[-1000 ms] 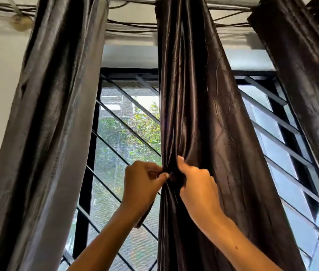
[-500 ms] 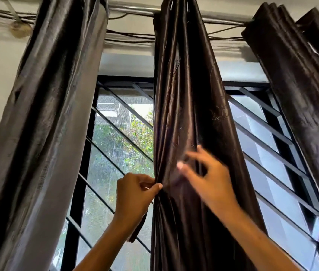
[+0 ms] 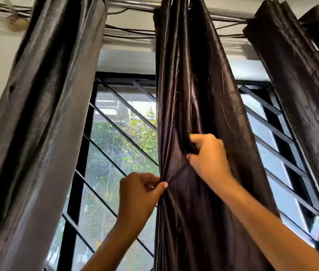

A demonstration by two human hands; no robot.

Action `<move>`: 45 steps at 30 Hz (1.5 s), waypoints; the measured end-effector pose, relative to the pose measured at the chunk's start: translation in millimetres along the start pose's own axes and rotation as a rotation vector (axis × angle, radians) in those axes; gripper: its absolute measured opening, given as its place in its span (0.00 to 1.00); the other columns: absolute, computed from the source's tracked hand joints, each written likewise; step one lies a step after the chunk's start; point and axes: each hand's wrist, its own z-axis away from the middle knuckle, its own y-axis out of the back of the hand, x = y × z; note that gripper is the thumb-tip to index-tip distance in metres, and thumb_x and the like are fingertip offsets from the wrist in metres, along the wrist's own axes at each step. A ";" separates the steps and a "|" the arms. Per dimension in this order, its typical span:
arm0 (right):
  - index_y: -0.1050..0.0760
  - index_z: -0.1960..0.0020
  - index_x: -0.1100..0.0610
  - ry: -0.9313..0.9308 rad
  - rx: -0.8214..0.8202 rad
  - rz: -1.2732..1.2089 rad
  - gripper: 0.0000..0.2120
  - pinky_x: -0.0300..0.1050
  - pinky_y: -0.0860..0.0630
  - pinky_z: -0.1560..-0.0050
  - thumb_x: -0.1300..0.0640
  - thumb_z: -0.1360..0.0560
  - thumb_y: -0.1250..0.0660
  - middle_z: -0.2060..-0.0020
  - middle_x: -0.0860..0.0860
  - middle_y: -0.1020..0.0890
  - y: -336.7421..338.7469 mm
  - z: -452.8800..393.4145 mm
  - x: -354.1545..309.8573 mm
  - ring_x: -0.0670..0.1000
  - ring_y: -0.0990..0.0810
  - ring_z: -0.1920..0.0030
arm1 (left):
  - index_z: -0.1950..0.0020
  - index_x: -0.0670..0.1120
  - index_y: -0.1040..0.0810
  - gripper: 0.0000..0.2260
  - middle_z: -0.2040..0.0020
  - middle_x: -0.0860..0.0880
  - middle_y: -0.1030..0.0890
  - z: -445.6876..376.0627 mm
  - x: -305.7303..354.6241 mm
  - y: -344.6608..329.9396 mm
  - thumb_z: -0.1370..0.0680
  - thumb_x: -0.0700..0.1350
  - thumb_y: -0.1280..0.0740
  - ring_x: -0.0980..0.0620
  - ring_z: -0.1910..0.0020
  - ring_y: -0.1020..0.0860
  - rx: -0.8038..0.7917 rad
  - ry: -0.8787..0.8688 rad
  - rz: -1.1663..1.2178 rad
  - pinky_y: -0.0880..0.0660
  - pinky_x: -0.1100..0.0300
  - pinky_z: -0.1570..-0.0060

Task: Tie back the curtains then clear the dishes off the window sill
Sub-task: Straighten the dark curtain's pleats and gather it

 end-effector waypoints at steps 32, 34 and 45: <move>0.35 0.28 0.55 -0.356 -0.278 -0.578 0.53 0.47 0.26 0.38 0.31 0.45 0.24 0.36 0.51 0.24 -23.5 -84.1 27.7 0.50 0.23 0.39 | 0.69 0.49 0.17 0.07 0.72 0.54 0.17 -1.5 0.2 -0.2 0.35 0.42 0.21 0.60 0.69 0.18 -0.027 0.090 0.066 0.22 0.67 0.63; 0.23 0.40 0.56 -0.331 -0.264 -0.628 0.28 0.45 0.22 0.46 0.41 0.34 0.25 0.48 0.52 0.16 -32.1 -78.0 24.5 0.49 0.18 0.49 | 0.67 0.48 0.16 0.05 0.71 0.54 0.17 -2.3 -1.7 1.8 0.35 0.43 0.21 0.60 0.69 0.18 -0.029 0.093 0.055 0.21 0.65 0.61; 0.24 0.36 0.55 -0.008 0.036 0.151 0.21 0.44 0.27 0.56 0.65 0.28 0.33 0.49 0.54 0.17 -8.6 -24.2 -9.3 0.57 0.20 0.45 | 0.69 0.48 0.18 0.07 0.73 0.57 0.19 1.9 2.7 3.4 0.35 0.40 0.22 0.64 0.71 0.20 0.042 0.005 0.010 0.28 0.76 0.68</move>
